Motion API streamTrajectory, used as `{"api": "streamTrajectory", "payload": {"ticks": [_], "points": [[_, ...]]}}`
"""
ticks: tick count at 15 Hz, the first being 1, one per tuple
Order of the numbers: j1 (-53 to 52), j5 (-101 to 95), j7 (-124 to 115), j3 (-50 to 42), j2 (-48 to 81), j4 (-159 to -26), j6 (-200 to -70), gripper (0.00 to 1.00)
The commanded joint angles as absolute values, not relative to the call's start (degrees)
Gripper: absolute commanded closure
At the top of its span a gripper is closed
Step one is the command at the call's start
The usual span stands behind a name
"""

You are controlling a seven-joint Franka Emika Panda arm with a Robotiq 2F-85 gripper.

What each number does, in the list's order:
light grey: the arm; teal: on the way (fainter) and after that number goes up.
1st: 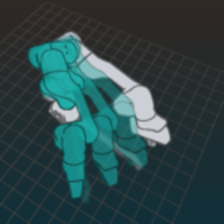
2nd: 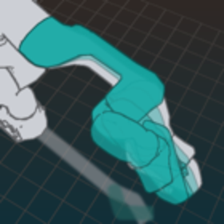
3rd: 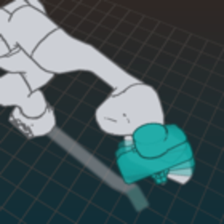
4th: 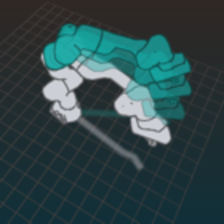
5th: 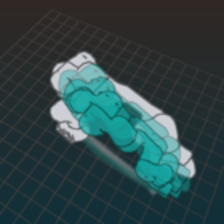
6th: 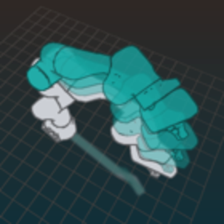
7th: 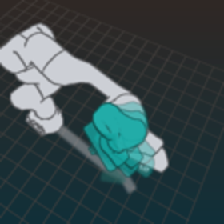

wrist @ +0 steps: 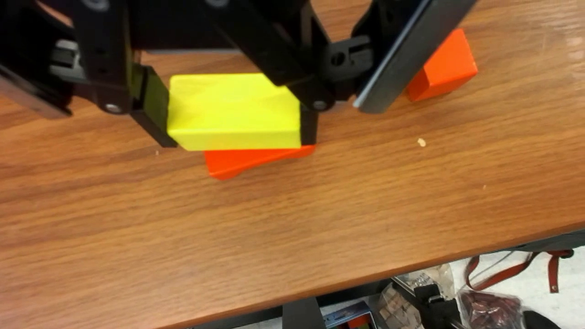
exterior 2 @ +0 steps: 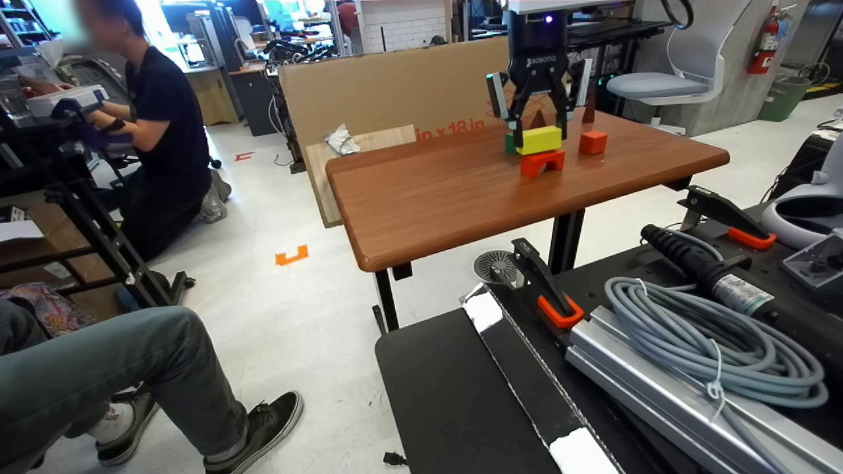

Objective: Place the yellow block on top of the orange block on the left

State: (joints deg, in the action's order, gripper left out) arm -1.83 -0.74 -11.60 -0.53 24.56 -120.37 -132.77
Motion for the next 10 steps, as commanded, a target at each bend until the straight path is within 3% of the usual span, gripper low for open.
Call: {"api": "streamTrajectory", "payload": {"ticks": [1,7,8,10], "points": [[-1.13,0.31,-9.41,-0.61,24.58,-119.99,-133.13,0.58],[-1.73,-0.46,-9.66,-0.75,25.12,-120.07,-132.96,0.58],[-1.84,-0.58,-9.76,-0.78,25.15,-120.14,-132.93,0.11],[-1.96,-0.63,-9.85,-0.8,24.99,-120.35,-132.88,0.02]]}}
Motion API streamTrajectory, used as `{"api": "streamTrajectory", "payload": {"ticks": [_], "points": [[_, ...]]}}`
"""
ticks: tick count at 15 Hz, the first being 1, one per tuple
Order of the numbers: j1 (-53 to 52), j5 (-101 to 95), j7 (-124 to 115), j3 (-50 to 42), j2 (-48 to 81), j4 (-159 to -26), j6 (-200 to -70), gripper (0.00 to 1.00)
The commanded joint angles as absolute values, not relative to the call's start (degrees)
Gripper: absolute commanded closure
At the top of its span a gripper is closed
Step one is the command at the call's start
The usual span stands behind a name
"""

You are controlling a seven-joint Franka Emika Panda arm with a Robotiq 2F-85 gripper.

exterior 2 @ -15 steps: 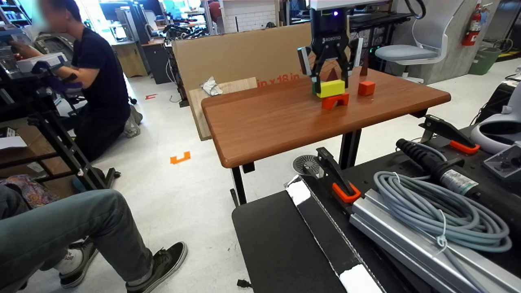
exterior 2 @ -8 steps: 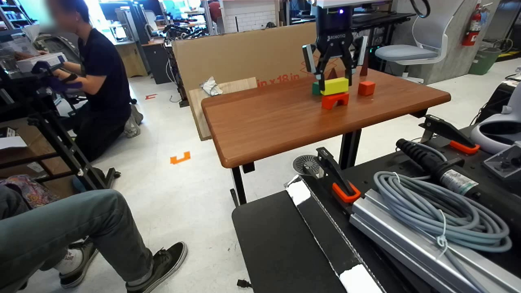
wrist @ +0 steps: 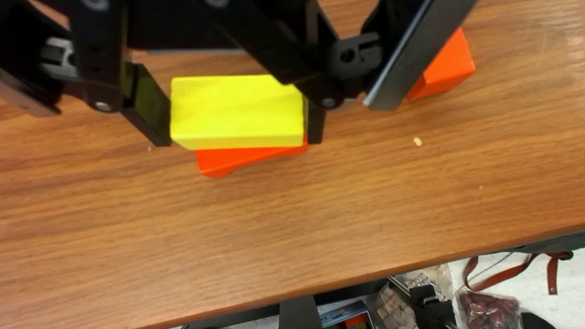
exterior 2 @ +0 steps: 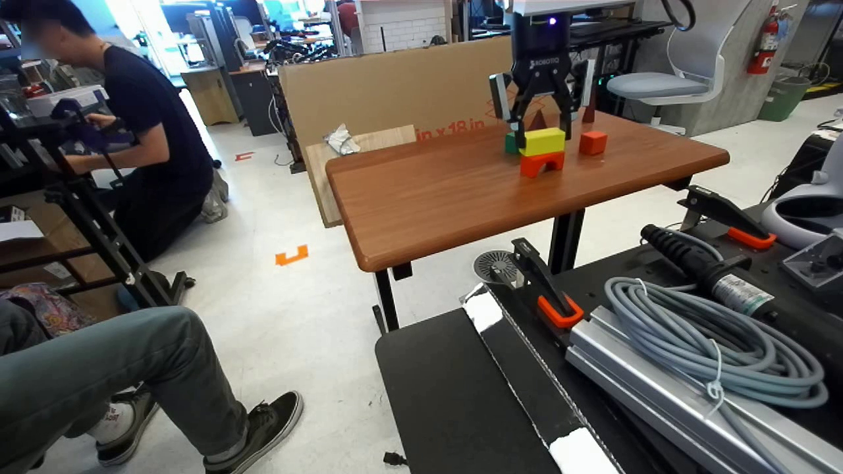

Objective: Place the yellow block on top of the orange block on the left

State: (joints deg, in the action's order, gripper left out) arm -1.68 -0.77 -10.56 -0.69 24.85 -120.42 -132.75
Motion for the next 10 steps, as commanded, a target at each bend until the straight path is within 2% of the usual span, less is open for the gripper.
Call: {"api": "streamTrajectory", "payload": {"ticks": [1,10], "points": [[-1.91,-0.45,-9.82,-0.76,24.69,-120.64,-133.03,0.0],[-1.5,4.68,-12.63,-0.35,15.12,-124.23,-137.1,0.0]]}}
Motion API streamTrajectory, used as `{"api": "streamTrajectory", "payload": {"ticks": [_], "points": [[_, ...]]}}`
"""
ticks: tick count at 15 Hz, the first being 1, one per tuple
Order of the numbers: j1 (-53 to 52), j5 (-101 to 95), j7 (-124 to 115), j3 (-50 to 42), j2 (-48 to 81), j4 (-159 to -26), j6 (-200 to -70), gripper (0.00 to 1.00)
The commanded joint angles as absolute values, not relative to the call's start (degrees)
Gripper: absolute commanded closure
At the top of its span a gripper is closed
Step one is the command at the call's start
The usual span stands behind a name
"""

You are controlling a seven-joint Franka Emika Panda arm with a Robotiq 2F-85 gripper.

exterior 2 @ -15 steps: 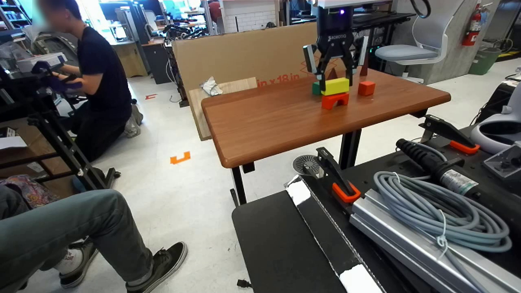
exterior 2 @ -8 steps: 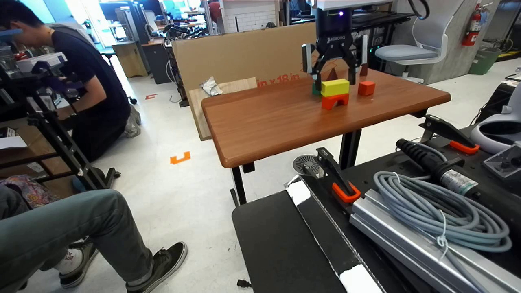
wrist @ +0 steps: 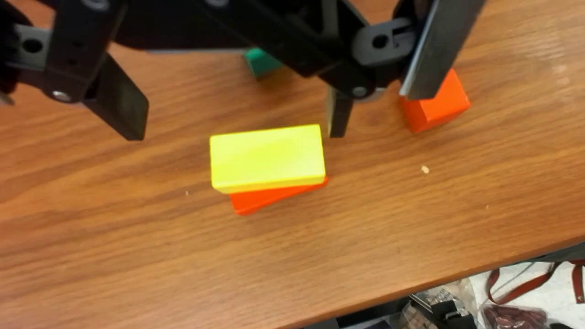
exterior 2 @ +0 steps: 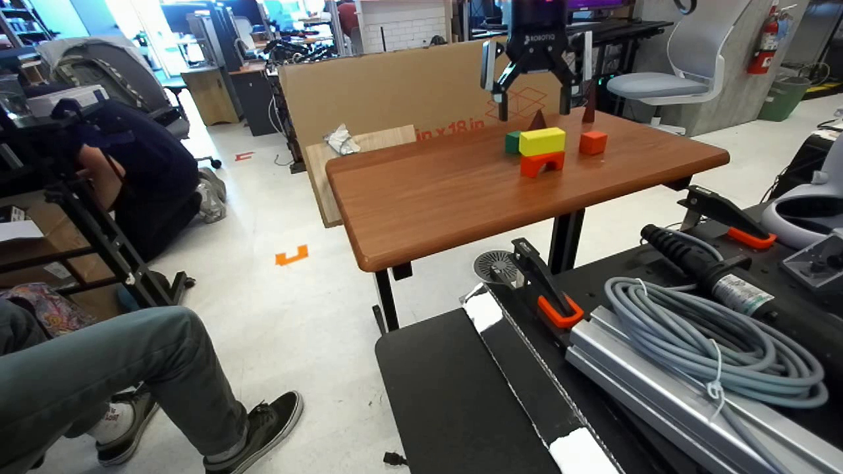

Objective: Place the yellow block on top of the orange block on the left

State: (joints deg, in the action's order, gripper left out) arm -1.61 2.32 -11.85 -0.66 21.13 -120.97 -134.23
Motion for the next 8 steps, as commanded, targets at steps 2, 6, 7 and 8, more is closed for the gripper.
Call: {"api": "streamTrajectory", "payload": {"ticks": [2,6,7,8], "points": [[-2.16,3.42,-15.13,-1.13,12.72,-123.85,-137.31,0.0],[-1.75,3.01,-13.42,-0.79,15.7,-121.81,-135.92,0.0],[-1.77,3.01,-13.42,-0.8,16.1,-121.83,-135.93,0.0],[-1.78,3.02,-13.42,-0.81,16.45,-121.83,-135.95,0.0]]}}
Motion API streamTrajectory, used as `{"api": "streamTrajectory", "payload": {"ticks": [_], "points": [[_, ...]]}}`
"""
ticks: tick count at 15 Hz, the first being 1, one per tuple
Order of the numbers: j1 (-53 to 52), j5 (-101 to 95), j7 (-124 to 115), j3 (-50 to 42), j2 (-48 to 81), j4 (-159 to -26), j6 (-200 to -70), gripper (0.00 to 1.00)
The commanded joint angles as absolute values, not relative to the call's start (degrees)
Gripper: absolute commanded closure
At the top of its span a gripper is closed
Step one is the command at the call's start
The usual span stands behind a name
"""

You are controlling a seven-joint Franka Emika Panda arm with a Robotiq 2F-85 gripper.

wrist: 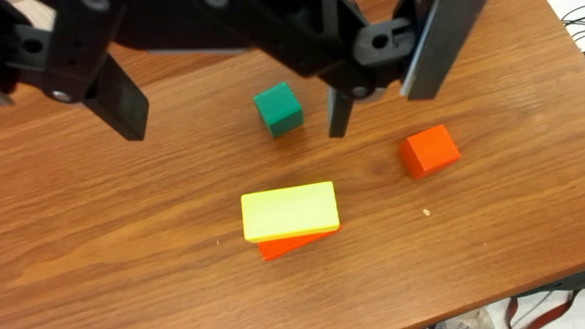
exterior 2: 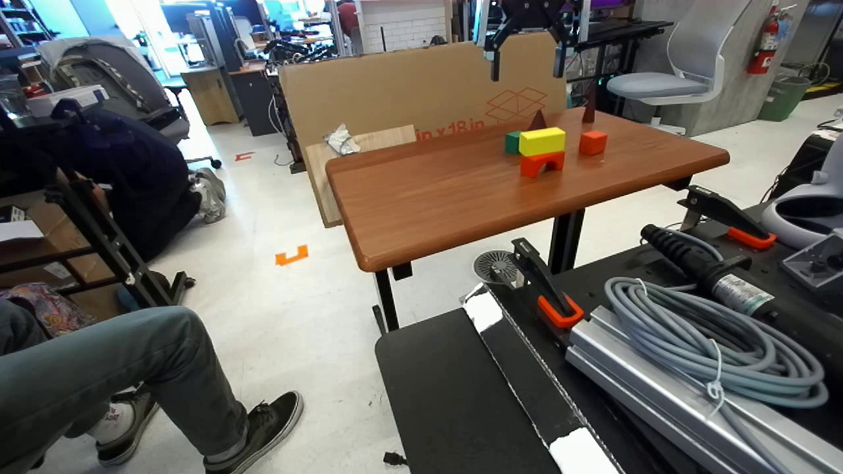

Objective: Place the yellow block on top of the orange block on the left

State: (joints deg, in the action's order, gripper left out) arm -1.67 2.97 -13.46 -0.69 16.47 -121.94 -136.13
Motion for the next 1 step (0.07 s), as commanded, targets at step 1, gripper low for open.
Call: {"api": "streamTrajectory", "payload": {"ticks": [1], "points": [[-1.78,3.02,-13.41,-0.82,16.66,-121.83,-135.96,0.0]]}}
